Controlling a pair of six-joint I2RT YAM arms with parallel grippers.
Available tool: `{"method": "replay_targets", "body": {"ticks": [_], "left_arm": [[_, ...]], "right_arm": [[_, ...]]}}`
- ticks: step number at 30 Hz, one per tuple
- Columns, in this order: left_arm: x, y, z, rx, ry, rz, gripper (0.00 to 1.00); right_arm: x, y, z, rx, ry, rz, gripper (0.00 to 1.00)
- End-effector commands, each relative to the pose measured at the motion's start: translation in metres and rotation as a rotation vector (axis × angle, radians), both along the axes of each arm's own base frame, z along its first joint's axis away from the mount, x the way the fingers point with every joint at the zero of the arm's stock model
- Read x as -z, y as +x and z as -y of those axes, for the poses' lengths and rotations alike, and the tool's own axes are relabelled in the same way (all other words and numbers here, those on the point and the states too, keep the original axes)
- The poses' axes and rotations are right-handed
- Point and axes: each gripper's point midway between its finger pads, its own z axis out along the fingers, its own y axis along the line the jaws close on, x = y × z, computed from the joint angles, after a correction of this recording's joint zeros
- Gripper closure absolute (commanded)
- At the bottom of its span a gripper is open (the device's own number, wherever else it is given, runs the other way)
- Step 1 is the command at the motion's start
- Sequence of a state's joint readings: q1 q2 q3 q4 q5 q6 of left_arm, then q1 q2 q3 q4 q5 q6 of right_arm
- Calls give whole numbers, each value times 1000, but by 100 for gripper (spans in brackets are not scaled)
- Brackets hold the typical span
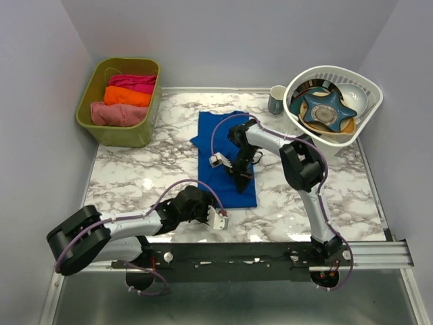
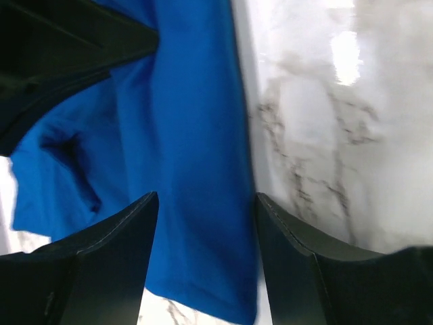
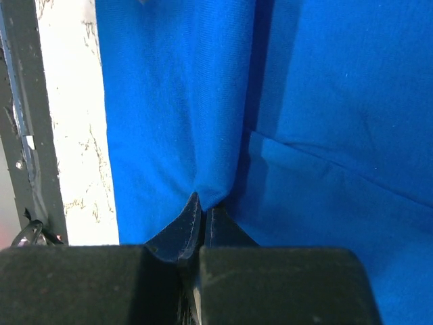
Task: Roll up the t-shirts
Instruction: Roll the T-shirt to the center of the board.
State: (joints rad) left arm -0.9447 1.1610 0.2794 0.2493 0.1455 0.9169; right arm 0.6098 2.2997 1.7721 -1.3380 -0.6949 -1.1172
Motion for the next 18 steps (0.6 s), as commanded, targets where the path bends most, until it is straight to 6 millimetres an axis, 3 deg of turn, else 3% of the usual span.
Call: {"method": "replay_targets", "body": {"ticks": [1,3,4,6,7,9,10,12,13,14,15,18], "left_arm": [[18,24,-17,-91,108,130,36],[21,27,-19,-87,132,148,42],[22,26,-20,-81,142,148,53],[31,18,-23,-52,182,103,65],[27,17,-19,-42,173,88,79],[31,8,-18,-25,184,25,90],[25,10,-13,-41,164,5,98],[24,8,-12,-49,164,-29,100],[19,8,-7,-52,146,-41,100],[20,6,-8,-52,146,-61,100],[19,1,-4,-29,126,-100,100],[13,1,-2,-15,112,-121,100]], "right_arm": [[7,-5,4,-30,-33,-22,96],[8,-4,4,-25,-38,-21,96],[8,-3,3,-24,-38,-20,96],[9,-3,3,-19,-45,-22,95],[9,-2,3,-17,-45,-21,93],[10,0,2,7,-52,-13,86],[9,2,1,18,-49,-4,77],[-1,15,-3,64,-18,55,66],[-4,23,-1,107,-8,75,52],[-12,38,-6,146,40,123,49],[-33,47,-7,202,72,155,47],[-67,82,3,344,165,234,41]]}}
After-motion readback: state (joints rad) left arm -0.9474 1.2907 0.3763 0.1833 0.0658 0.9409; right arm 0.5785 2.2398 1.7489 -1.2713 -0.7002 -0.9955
